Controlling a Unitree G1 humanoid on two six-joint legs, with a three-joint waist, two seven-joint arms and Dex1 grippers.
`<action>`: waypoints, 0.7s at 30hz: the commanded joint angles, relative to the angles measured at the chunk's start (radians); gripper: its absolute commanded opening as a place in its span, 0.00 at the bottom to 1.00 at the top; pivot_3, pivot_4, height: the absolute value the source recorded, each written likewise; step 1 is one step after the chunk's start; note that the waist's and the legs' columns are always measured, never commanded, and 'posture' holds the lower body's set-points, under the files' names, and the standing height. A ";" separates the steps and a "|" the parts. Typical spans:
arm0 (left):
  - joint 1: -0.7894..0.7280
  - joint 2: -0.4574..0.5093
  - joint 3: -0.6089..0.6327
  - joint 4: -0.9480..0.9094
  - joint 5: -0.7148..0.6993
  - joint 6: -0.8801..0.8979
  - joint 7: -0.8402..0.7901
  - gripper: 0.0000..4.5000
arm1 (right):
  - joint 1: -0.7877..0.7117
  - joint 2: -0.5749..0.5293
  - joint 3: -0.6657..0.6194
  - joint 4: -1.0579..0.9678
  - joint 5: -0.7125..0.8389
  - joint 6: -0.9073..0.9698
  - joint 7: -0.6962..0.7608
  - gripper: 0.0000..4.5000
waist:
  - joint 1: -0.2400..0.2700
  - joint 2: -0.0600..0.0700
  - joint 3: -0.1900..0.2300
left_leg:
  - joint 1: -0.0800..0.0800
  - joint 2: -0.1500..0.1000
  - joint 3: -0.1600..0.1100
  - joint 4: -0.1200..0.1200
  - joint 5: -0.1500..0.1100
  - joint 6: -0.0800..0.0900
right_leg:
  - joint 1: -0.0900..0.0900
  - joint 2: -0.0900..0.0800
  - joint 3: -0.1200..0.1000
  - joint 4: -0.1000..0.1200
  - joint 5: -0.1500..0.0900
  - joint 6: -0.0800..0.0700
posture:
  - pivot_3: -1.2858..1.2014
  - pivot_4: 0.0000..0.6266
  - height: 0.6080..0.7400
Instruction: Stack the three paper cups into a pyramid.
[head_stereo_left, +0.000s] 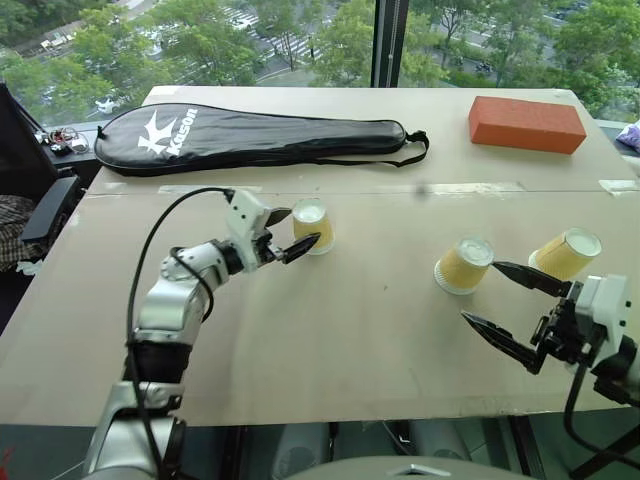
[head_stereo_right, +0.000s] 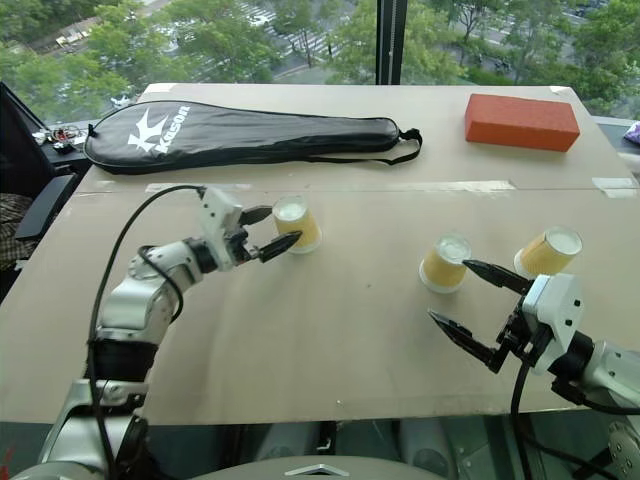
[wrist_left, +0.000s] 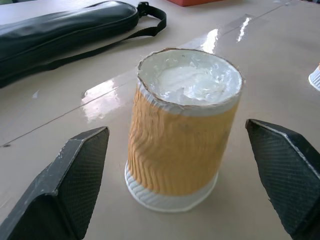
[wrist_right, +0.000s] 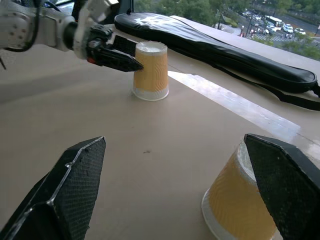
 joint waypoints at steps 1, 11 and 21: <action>-0.057 -0.010 -0.009 0.074 0.015 -0.070 -0.080 0.70 | 0.062 0.016 -0.047 -0.059 0.011 -0.046 0.002 1.00 | -0.002 -0.001 0.000 | 0.000 0.000 0.000 0.000 0.000 0.000 | 0.000 0.000 0.000 0.000 0.000 0.000 | 0.52 0.24 1.00; -0.142 -0.123 -0.096 0.005 -0.043 0.005 -0.263 0.47 | 0.188 0.046 -0.072 -0.073 0.011 -0.105 0.005 1.00 | 0.004 -0.001 0.000 | -0.002 0.000 -0.001 0.005 0.000 0.000 | 0.001 0.000 -0.001 0.001 -0.001 -0.001 | 0.52 0.24 1.00; -0.214 -0.281 -0.234 0.107 0.066 -0.077 -0.273 0.47 | 0.234 0.061 -0.092 -0.072 -0.020 -0.134 -0.023 1.00 | -0.001 -0.001 -0.001 | -0.002 -0.002 -0.002 0.006 0.000 0.000 | 0.002 0.000 0.001 0.001 -0.001 -0.001 | 0.52 0.24 1.00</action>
